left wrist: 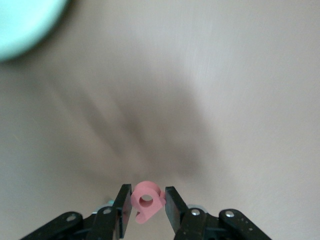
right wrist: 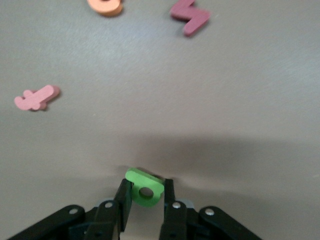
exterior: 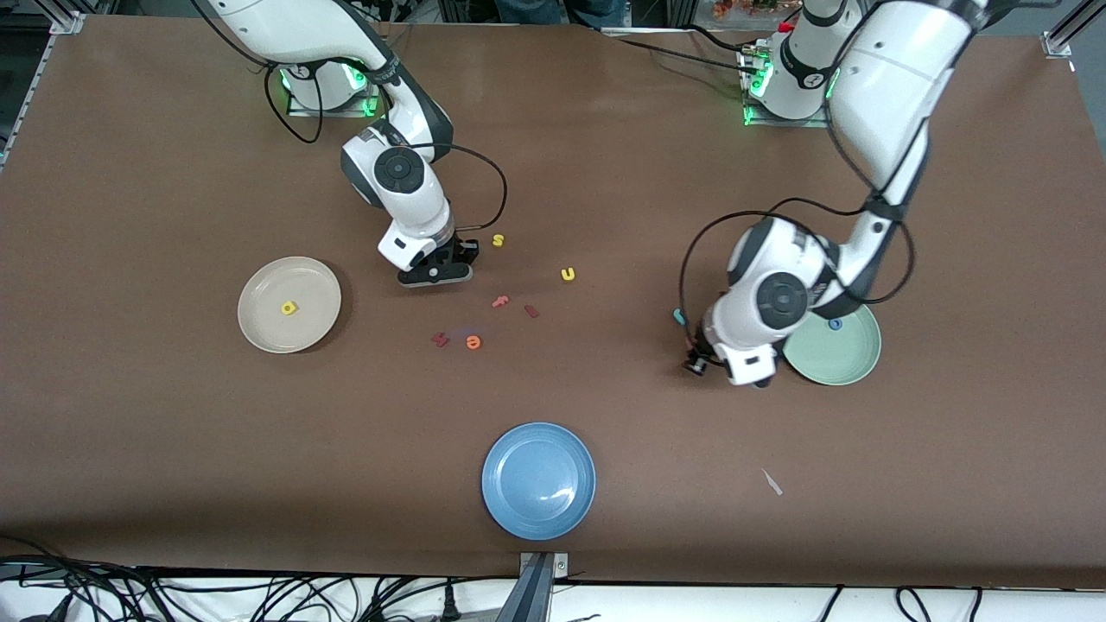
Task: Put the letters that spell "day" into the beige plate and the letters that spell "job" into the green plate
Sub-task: 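Carry the green letter over the white plate while the left gripper drops the pink a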
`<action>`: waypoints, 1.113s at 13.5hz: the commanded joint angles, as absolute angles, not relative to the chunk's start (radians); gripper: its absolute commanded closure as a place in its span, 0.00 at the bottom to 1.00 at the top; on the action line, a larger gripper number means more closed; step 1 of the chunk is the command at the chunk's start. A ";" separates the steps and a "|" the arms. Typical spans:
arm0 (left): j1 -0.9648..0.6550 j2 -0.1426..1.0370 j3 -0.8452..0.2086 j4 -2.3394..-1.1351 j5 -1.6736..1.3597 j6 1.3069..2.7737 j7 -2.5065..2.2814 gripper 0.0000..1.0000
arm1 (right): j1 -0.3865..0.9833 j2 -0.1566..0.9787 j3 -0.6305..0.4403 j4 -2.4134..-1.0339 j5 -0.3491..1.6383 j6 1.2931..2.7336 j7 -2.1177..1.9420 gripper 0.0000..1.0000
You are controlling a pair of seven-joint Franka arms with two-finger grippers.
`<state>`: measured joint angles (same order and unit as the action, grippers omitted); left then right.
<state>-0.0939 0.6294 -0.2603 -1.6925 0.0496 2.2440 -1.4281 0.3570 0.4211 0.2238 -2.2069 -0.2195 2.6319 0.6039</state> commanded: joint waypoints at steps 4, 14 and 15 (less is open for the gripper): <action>0.115 0.560 -0.272 -1.727 0.063 2.036 -0.990 1.00 | 0.209 0.286 0.229 -2.220 -0.236 2.467 0.341 0.79; 0.210 0.611 -0.273 -1.738 0.074 2.031 -0.807 0.00 | 0.060 0.175 0.077 -2.270 -0.233 2.353 -0.158 0.75; 0.193 0.607 -0.288 -1.733 0.072 2.033 -0.842 0.00 | 0.060 0.176 0.068 -2.272 -0.233 2.353 -0.166 0.71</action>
